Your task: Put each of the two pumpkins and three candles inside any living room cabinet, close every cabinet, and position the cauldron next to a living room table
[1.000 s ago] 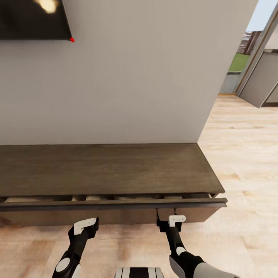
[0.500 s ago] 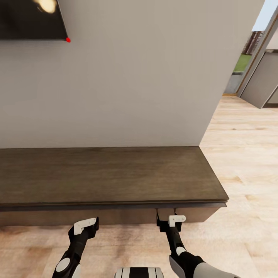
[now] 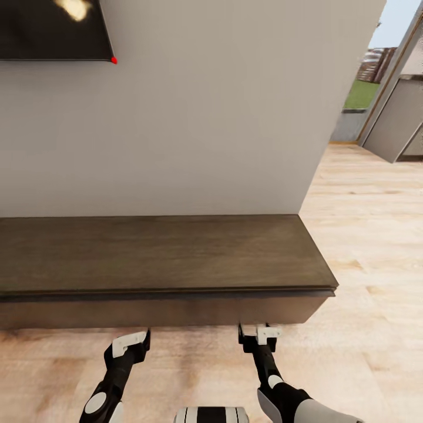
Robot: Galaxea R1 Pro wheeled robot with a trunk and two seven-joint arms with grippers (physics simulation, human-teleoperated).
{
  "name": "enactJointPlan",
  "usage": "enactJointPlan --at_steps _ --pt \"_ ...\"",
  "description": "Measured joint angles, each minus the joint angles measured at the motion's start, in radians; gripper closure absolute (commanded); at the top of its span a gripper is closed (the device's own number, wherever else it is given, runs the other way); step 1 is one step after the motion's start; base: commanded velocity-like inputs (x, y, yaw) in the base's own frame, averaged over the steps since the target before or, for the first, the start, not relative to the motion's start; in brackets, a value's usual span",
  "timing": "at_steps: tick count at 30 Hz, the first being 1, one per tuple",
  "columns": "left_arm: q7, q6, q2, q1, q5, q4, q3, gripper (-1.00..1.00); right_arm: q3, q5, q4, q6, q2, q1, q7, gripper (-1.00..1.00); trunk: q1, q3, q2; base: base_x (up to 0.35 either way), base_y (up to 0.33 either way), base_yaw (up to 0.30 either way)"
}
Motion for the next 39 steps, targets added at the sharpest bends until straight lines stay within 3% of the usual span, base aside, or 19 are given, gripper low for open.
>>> enactJointPlan --at_steps 7,11,17,21,24,26,27,28,30,32,33,36,39 --pt "-0.001 0.013 0.001 0.000 0.001 0.004 0.003 -1.00 0.000 -0.001 -0.004 0.007 0.001 0.000 0.000 -1.00 0.000 0.000 0.000 -0.329 0.000 0.000" --pt "-0.002 0.056 0.002 0.000 0.000 -0.004 0.004 -1.00 0.002 -0.001 -0.010 0.035 0.003 0.000 0.001 -1.00 0.000 0.000 0.000 -0.333 0.000 0.000" --pt "-0.003 0.236 0.010 0.000 0.002 -0.013 0.041 -1.00 -0.001 -0.005 -0.078 0.156 -0.013 0.005 0.001 -1.00 0.000 0.000 0.000 -0.167 0.000 0.000" --pt "-0.004 0.324 0.012 0.001 0.001 -0.042 0.072 -1.00 -0.003 -0.046 -0.162 0.275 -0.060 0.041 0.001 -1.00 0.000 0.000 0.000 -0.017 0.000 0.000" --pt "-0.004 0.453 0.013 0.006 0.001 -0.113 0.088 -1.00 -0.003 -0.138 -0.327 0.416 -0.134 0.098 0.002 -1.00 -0.001 0.004 0.000 -0.003 0.000 0.000" --pt "-0.005 0.561 0.012 0.009 0.004 -0.173 0.132 -1.00 -0.003 -0.215 -0.542 0.513 -0.211 0.188 -0.001 -1.00 -0.001 0.011 0.001 0.000 0.000 0.000" --pt "-0.005 0.603 0.011 0.010 0.005 -0.187 0.151 -1.00 -0.003 -0.238 -0.650 0.555 -0.251 0.235 -0.004 -1.00 -0.002 0.015 0.001 0.000 0.000 0.000" --pt "-0.006 0.623 0.011 0.010 0.006 -0.192 0.159 -1.00 -0.003 -0.249 -0.704 0.583 -0.274 0.262 -0.005 -1.00 -0.002 0.019 0.001 0.000 0.000 0.000" --pt "-0.006 0.647 0.010 0.011 0.007 -0.199 0.166 -1.00 -0.003 -0.260 -0.761 0.637 -0.301 0.291 -0.006 -1.00 -0.003 0.027 0.002 0.000 0.000 0.000" --pt "-0.006 0.669 0.010 0.011 0.006 -0.202 0.170 -1.00 -0.003 -0.264 -0.780 0.674 -0.309 0.301 -0.006 -1.00 -0.004 0.035 0.002 0.000 0.000 0.000" --pt "-0.006 0.714 0.011 0.011 0.006 -0.208 0.174 -1.00 -0.003 -0.268 -0.790 0.701 -0.314 0.307 -0.006 -1.00 -0.008 0.038 0.009 0.000 0.000 0.000" --pt "-0.007 0.808 0.012 0.011 0.007 -0.233 0.177 -1.00 -0.003 -0.272 -0.796 0.730 -0.318 0.311 -0.006 -1.00 -0.019 0.047 0.030 0.000 0.000 0.000" --pt "-0.006 0.850 0.012 0.011 0.007 -0.250 0.177 -1.00 -0.003 -0.274 -0.795 0.737 -0.320 0.312 -0.005 -1.00 -0.031 0.057 0.051 0.000 0.000 0.000"
